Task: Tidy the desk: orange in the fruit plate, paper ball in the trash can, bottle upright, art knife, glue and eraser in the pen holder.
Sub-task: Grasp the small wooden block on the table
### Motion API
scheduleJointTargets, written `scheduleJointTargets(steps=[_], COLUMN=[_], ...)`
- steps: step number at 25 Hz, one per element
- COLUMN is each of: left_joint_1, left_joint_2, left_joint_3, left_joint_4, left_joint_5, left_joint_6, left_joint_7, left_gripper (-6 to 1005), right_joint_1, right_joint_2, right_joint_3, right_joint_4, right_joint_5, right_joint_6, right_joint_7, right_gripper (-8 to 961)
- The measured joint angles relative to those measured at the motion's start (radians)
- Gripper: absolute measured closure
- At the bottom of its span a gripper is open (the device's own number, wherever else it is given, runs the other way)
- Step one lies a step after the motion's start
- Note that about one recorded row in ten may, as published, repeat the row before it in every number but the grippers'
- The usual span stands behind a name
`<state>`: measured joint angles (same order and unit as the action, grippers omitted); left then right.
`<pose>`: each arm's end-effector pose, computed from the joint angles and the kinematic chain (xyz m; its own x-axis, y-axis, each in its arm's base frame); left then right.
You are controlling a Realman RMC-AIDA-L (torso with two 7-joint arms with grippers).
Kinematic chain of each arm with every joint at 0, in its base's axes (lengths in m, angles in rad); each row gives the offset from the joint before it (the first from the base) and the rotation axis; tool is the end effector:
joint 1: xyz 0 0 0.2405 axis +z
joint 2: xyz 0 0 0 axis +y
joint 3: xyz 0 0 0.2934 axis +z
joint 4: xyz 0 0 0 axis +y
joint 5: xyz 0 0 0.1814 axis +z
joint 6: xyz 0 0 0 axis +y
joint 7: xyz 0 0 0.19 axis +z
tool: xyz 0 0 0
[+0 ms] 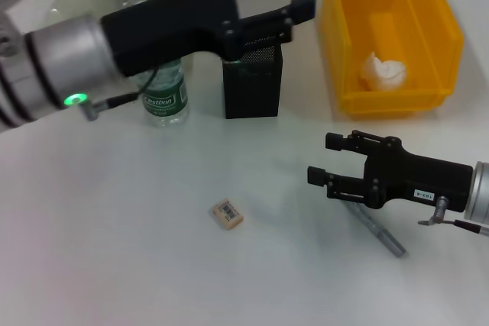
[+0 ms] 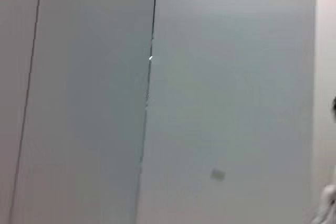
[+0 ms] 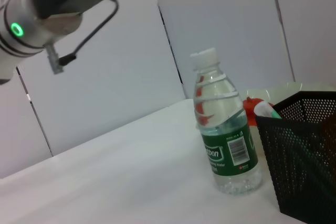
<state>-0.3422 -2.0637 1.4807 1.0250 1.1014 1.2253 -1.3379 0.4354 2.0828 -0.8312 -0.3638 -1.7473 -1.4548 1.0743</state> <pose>-0.1423 0.3324 -0.0459 0.6418 0.0354 0.7661 0.3042 -0.9288 -0.2119 0.2772 0.3008 -0.0975 0.7257 -0.3321 -0.6025 -0.5090 -0.8484 -0.1456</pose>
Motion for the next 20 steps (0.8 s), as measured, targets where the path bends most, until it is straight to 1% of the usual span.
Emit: scheduleJointTargets(steps=[1, 2, 3, 4, 8, 11, 12, 14, 15, 16, 18, 19, 20], left_joint_1=[0.002, 0.002, 0.005, 0.007, 0.006, 0.007, 0.007, 0.011, 0.012, 0.012, 0.008, 0.008, 0.003], left_joint_2=[0.001, 0.001, 0.003, 0.013, 0.024, 0.030, 0.030, 0.031, 0.030, 0.029, 0.022, 0.022, 0.018], left_joint_3=[-0.017, -0.017, -0.037, -0.084, -0.131, -0.158, -0.158, -0.169, -0.180, -0.188, -0.232, -0.232, -0.281], left_joint_4=[-0.010, -0.010, -0.023, -0.059, -0.094, -0.118, -0.118, -0.123, -0.131, -0.136, -0.175, -0.175, -0.222], left_joint_5=[0.000, 0.000, 0.002, 0.029, 0.107, 0.213, 0.213, 0.297, 0.367, 0.394, 0.475, 0.475, 0.509], left_joint_6=[0.035, 0.035, 0.078, 0.179, 0.301, 0.424, 0.424, 0.465, 0.468, 0.467, 0.464, 0.464, 0.471], left_joint_7=[-0.012, -0.012, -0.028, -0.047, -0.050, -0.049, -0.049, -0.042, -0.038, -0.038, -0.038, -0.038, -0.038], left_gripper=[228, 207, 186, 165, 168, 171, 171, 173, 173, 174, 176, 176, 177], right_joint_1=[-0.001, -0.001, -0.001, -0.001, -0.003, -0.011, -0.011, -0.013, -0.014, -0.019, -0.022, -0.028, -0.035], right_joint_2=[0.000, 0.000, 0.000, 0.000, 0.000, 0.000, 0.000, -0.001, -0.002, -0.003, -0.004, -0.004, -0.004], right_joint_3=[-0.001, -0.001, -0.002, -0.003, -0.002, 0.000, 0.000, 0.000, 0.000, 0.000, 0.000, 0.000, 0.000], right_joint_4=[-0.001, -0.001, -0.002, -0.002, -0.006, -0.018, -0.018, -0.020, -0.020, -0.026, -0.036, -0.047, -0.066], right_joint_5=[0.000, 0.000, 0.000, 0.000, 0.000, 0.001, 0.001, 0.003, 0.004, 0.005, 0.006, 0.006, 0.007], right_joint_6=[-0.001, -0.001, -0.003, -0.005, -0.045, -0.092, -0.092, -0.110, -0.119, -0.141, -0.153, -0.163, -0.176], right_joint_7=[0.000, 0.000, -0.001, -0.001, -0.018, -0.028, -0.028, -0.030, -0.033, -0.043, -0.047, -0.048, -0.046], right_gripper=[190, 190, 190, 190, 190, 190, 190, 190, 190, 190, 190, 190, 190])
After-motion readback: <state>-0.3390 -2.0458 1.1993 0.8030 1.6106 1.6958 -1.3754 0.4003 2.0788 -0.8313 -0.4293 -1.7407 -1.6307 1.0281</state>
